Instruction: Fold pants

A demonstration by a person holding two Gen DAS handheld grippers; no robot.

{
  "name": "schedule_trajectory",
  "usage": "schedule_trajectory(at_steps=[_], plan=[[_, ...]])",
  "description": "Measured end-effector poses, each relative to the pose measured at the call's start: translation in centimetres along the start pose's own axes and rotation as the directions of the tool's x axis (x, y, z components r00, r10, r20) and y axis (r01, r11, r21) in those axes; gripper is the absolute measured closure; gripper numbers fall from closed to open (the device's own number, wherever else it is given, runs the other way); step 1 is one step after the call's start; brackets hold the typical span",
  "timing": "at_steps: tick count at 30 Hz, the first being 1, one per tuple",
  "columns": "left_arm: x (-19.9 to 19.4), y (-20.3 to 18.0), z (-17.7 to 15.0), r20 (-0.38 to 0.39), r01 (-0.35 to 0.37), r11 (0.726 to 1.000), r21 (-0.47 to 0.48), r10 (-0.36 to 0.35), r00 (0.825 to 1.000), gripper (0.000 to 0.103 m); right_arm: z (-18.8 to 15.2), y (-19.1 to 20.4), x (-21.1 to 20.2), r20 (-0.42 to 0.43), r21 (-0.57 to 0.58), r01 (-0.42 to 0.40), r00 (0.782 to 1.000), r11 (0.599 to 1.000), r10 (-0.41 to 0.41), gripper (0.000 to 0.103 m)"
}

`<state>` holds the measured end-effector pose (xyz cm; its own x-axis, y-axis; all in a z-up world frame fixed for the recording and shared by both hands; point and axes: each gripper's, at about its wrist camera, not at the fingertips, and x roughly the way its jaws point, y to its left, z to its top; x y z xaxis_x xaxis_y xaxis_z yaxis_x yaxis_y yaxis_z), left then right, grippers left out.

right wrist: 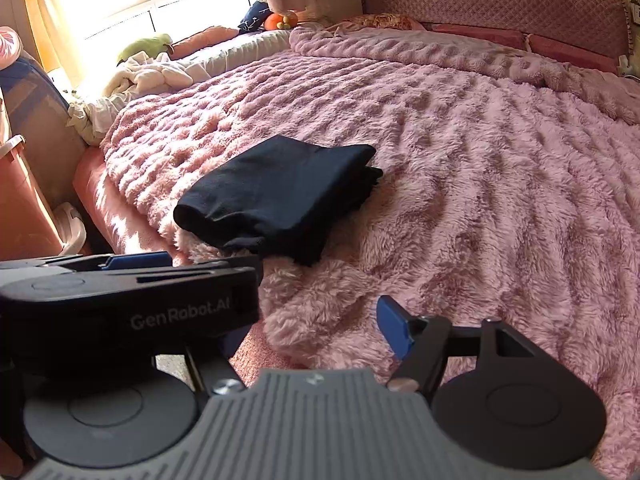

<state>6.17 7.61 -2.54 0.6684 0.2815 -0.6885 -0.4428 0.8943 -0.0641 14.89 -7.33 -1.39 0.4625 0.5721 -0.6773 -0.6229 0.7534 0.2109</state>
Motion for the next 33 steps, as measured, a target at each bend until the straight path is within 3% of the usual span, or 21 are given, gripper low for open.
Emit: schedule_trajectory(at_steps=[7,33], plan=[[-0.5,-0.4,0.1,0.042,-0.06,0.998,0.014,0.06,0.997,0.018,-0.1,0.0,-0.1,0.057,-0.005,-0.005,0.998,1.0,0.005,0.039],[0.0,-0.5,-0.4,0.036,-0.076,0.997,0.008,0.076,0.996,0.018,-0.6,0.3,0.9,0.052,-0.024,0.002,0.999,1.0,-0.001,0.04]])
